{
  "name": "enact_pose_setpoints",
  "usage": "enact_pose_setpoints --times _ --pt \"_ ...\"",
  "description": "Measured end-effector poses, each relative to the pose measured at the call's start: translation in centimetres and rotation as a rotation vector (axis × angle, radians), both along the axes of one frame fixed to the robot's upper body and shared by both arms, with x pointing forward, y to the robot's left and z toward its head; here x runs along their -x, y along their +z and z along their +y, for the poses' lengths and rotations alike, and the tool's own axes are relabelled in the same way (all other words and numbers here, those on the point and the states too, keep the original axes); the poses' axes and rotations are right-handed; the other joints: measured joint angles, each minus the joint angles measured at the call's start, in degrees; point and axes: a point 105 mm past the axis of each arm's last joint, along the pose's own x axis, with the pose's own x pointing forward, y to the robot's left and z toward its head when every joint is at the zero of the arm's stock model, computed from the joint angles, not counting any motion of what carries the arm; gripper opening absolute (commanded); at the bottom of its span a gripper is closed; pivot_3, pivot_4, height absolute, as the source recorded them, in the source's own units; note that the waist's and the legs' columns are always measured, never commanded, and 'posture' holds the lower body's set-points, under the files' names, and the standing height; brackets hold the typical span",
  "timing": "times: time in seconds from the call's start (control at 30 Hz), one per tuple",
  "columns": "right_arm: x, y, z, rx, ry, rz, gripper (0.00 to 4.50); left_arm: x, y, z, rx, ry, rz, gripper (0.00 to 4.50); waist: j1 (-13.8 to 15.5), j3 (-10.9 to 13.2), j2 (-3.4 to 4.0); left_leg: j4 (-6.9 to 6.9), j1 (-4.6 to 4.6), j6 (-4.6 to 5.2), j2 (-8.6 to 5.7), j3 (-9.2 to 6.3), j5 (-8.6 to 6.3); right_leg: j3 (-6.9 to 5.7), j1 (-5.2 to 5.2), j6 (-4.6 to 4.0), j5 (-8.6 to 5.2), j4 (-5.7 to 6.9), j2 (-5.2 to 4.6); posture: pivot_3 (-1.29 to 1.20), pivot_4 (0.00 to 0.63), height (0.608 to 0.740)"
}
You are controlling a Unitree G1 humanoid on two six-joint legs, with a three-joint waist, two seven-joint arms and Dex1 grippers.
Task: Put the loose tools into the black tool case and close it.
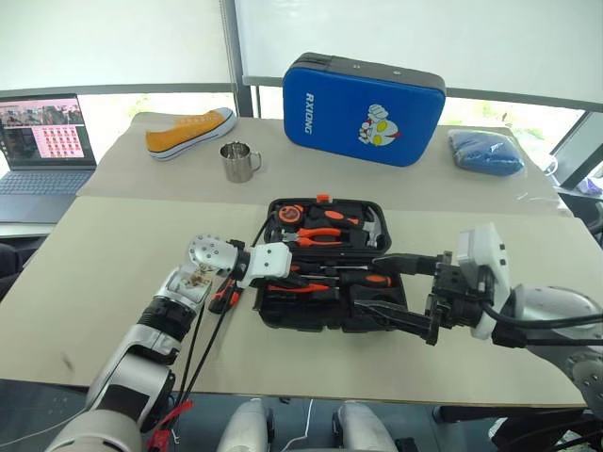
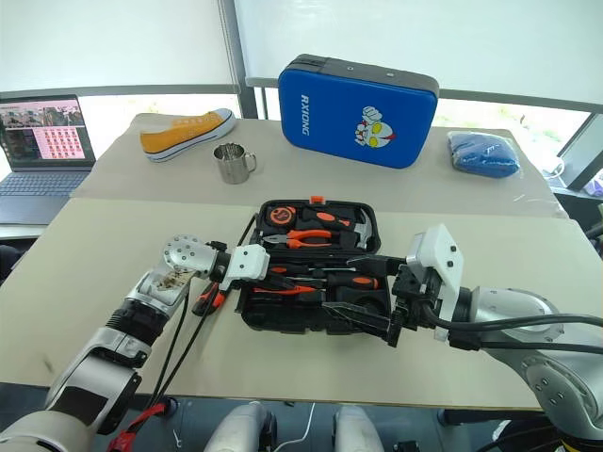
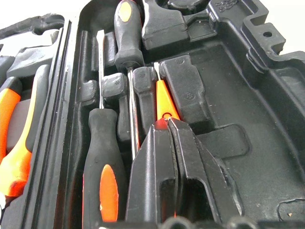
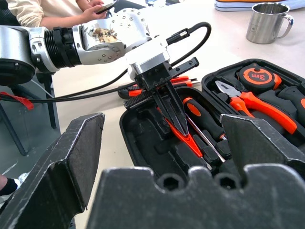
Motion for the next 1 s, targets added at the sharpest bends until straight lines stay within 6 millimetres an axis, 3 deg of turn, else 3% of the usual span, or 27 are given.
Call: enact_pose_setpoints --times 0.07,0.17,0.3,0.4,0.47,0.6,0.67,0.73,0.87,1.0 --pt "-0.2 0.1 0.1 0.001 0.014 -0.001 4.50 0.4 0.4 1.7 -0.013 0.050 0.024 0.80 -0.83 0.01 0.00 -0.10 -0.01 0.00 0.07 0.01 0.00 0.04 -0.08 -0.07 -0.03 0.03 0.03 0.00 0.150 0.739" --pt "-0.6 -0.1 0.3 0.008 0.039 0.007 4.50 1.3 1.6 5.4 0.001 0.187 0.122 1.91 -1.49 0.12 -0.08 -0.27 -0.06 0.00 0.12 0.01 0.00 0.07 -0.30 -0.15 -0.07 0.07 0.07 0.00 0.150 0.739" --pt "-1.1 -0.3 0.9 0.003 0.099 0.019 4.50 2.5 7.5 9.7 0.120 0.390 0.159 3.45 -1.65 0.44 -0.36 -0.23 -0.79 -0.04 0.13 -0.02 0.04 0.02 -1.11 -0.16 -0.06 0.20 0.03 0.00 0.150 0.739" --pt "-1.5 -0.6 1.4 0.004 0.157 0.019 4.50 4.6 10.8 14.9 0.129 0.613 0.148 4.49 -1.99 0.48 -0.32 -0.32 -0.85 0.04 0.06 0.10 -0.03 0.05 -1.22 -0.10 -0.09 0.11 -0.16 0.00 0.150 0.739" --pt "-1.8 -0.8 1.5 0.007 0.173 0.025 4.50 5.6 10.8 16.9 0.125 0.710 0.166 4.49 -1.93 0.51 -0.31 -0.36 -0.86 0.04 0.00 0.10 -0.03 0.04 -1.27 -0.06 -0.12 0.11 -0.23 0.00 0.150 0.739" --pt "-2.1 -0.9 1.9 0.007 0.212 0.014 4.50 8.1 7.9 19.7 0.034 0.829 0.285 4.49 -1.12 0.61 -0.39 -0.38 -1.00 0.02 0.01 0.12 -0.02 0.02 -1.43 -0.09 -0.11 0.12 -0.24 0.00 0.150 0.739" --pt "-2.2 -0.9 1.8 0.011 0.220 0.008 4.50 8.5 7.4 20.3 -0.010 0.875 0.307 4.49 -0.28 0.71 -0.56 -0.38 -1.00 -0.04 0.01 0.11 0.02 -0.03 -1.46 -0.13 -0.09 0.13 -0.24 0.00 0.150 0.739" --pt "-2.2 -0.9 1.9 0.010 0.227 0.008 4.50 7.9 8.1 19.8 -0.036 0.911 0.306 4.49 0.45 0.81 -0.76 -0.37 -1.01 -0.11 0.01 0.04 0.06 -0.11 -1.45 -0.15 -0.07 0.13 -0.23 0.00 0.150 0.739" --pt "-2.1 -1.0 2.4 0.002 0.245 0.007 4.50 5.6 11.3 15.4 -0.037 0.916 0.260 4.49 1.20 0.78 -0.84 -0.33 -1.00 -0.12 -0.10 0.06 0.07 -0.10 -1.32 -0.06 -0.03 0.09 -0.23 0.00 0.150 0.739" --pt "-1.7 -1.3 2.1 0.019 0.229 0.002 4.50 4.1 10.1 13.7 -0.116 1.059 0.389 4.49 0.23 0.79 -0.81 -0.36 -1.14 -0.10 -0.17 0.11 0.06 0.06 -1.61 -0.08 -0.02 0.25 -0.06 0.00 0.150 0.739"
